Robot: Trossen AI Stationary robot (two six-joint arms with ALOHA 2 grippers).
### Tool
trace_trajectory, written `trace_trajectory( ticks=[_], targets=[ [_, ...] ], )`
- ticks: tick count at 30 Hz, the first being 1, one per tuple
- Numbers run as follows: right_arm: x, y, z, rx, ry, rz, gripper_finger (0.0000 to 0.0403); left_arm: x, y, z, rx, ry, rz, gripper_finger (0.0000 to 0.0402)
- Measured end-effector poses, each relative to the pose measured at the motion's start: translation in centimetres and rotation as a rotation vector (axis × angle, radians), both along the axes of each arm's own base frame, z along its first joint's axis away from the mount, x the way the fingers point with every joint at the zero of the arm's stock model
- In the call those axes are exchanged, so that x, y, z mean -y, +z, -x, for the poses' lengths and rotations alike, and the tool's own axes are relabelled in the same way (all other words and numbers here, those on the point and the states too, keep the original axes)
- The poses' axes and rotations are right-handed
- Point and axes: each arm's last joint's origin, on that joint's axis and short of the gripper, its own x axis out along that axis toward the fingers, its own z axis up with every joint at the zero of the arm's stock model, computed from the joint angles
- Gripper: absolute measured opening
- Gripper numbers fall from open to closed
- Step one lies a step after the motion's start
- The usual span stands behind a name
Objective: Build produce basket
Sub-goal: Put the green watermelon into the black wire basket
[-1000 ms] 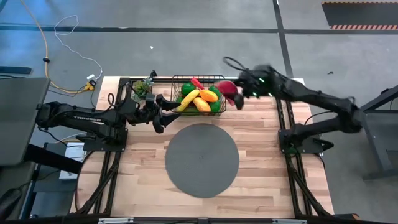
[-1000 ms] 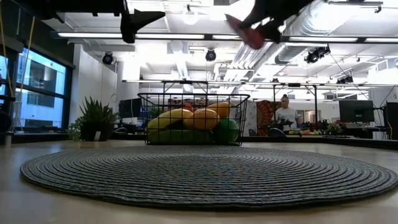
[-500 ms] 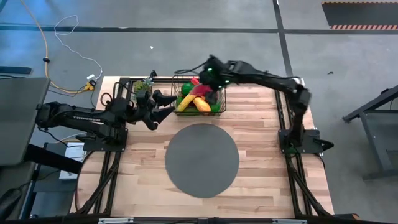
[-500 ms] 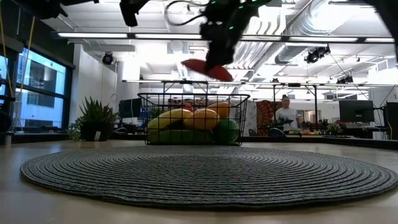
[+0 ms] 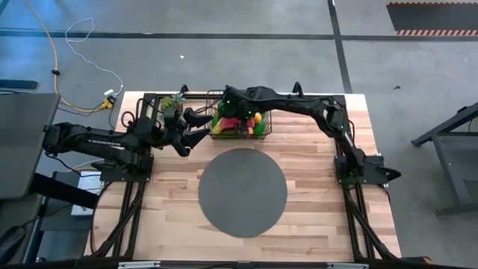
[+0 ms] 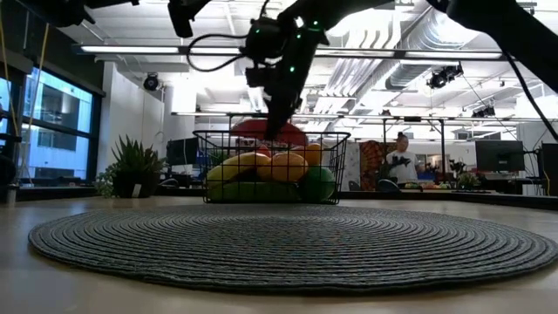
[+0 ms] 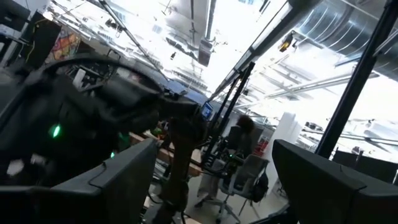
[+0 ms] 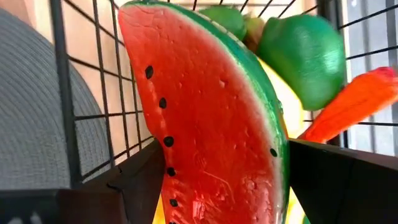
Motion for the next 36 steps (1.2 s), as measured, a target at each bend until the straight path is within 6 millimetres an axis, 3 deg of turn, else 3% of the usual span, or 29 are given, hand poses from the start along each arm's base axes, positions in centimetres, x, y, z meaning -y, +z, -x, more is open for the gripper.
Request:
trace_trajectory(
  ticks=[6,17,36],
  targets=[
    [-0.3,-1.9,-0.8,-0.072,0.002,0.073,0.0271,0.0,0.0,0.0,-0.004,0.006,-0.013,0.031],
    [-0.2,-1.7,-1.6,0.067,-0.139,-0.011,0.0271,0.0,0.0,0.0,-0.003,0.009,-0.012,0.031],
    [-0.6,-1.9,-1.6,0.06,-0.027,-0.102,0.0273,0.0,0.0,0.0,-0.003,0.008,-0.012,0.031]
  ],
)
